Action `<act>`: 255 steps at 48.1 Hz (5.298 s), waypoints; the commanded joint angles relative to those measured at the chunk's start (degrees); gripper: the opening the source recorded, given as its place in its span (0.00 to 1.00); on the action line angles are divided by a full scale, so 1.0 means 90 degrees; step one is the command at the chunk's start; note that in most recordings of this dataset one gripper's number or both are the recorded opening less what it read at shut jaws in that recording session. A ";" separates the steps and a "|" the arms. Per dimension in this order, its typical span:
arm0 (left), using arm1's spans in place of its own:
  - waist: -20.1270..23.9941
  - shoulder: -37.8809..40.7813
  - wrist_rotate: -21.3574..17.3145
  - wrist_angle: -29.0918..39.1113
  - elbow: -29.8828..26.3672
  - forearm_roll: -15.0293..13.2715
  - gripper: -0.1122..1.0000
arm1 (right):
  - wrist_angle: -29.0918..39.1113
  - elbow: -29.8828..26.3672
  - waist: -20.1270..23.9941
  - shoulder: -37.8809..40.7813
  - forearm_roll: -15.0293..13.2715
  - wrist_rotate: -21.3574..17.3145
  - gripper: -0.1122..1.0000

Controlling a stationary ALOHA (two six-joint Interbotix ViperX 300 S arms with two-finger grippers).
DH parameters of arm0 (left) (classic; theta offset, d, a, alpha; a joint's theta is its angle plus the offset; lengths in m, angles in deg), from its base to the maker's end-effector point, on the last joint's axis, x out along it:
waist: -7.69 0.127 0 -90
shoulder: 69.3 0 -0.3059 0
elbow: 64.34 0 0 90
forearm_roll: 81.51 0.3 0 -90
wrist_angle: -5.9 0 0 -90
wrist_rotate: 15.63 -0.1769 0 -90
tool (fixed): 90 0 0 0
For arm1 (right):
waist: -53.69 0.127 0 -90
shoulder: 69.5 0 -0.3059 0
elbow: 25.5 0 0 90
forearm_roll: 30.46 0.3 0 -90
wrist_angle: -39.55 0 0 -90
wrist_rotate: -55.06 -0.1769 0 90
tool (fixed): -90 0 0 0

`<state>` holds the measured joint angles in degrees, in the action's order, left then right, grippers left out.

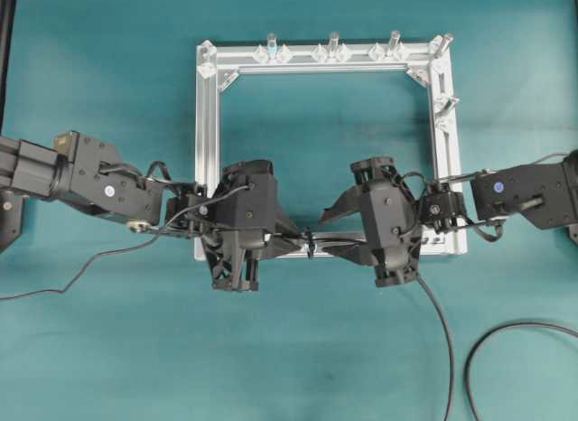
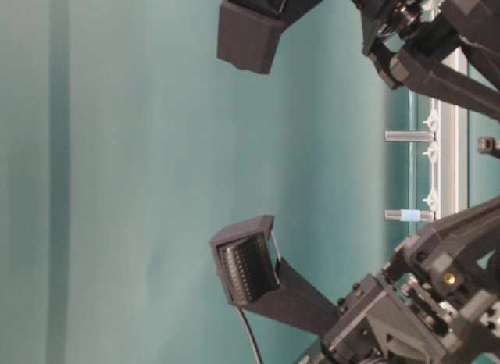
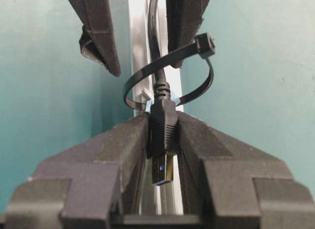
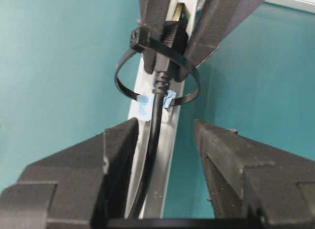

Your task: Insert the wire through the string loop located in the center.

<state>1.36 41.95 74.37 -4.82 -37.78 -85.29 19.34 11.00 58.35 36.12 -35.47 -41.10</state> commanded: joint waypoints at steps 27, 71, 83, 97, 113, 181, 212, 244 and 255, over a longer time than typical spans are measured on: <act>0.0088 -0.0918 0.0000 0.0137 0.0635 0.0029 0.27 | 0.0029 0.0205 -0.0010 -0.0557 0.0010 -0.0010 0.56; 0.0186 -0.2422 0.0234 0.0615 0.2256 0.0010 0.27 | 0.0029 0.0156 0.0000 -0.0557 0.0029 -0.0029 0.56; 0.0186 -0.2871 0.0449 0.0703 0.2686 0.0010 0.27 | 0.0029 0.0127 0.0000 -0.0557 0.0039 -0.0039 0.56; 0.0186 -0.3516 0.0625 0.1143 0.3057 0.0010 0.24 | 0.0029 0.0107 0.0000 -0.0557 0.0029 -0.0039 0.56; 0.0195 -0.3691 0.0645 0.1289 0.3135 0.0010 0.22 | 0.0029 0.0107 0.0000 -0.0557 0.0029 -0.0039 0.56; -0.0117 -0.2549 0.0742 0.1309 0.2764 0.0010 0.42 | 0.0068 0.0078 0.0000 -0.0557 0.0039 -0.0039 0.56; -0.0117 -0.3262 0.0684 0.1514 0.2676 0.0039 0.63 | 0.0068 0.0068 0.0000 -0.0557 0.0029 -0.0039 0.56; 0.0273 -0.5264 0.0342 0.2383 0.2764 0.0059 0.62 | 0.0771 0.0146 0.0000 -0.1758 0.0020 -0.0029 0.56; 0.0283 -0.5830 0.0322 0.2383 0.2988 0.0068 0.62 | 0.0781 0.0322 0.0000 -0.2129 0.0020 -0.0029 0.56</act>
<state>3.56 -8.85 77.79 16.89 -10.88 -84.94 26.54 14.08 58.26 18.89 -35.29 -41.27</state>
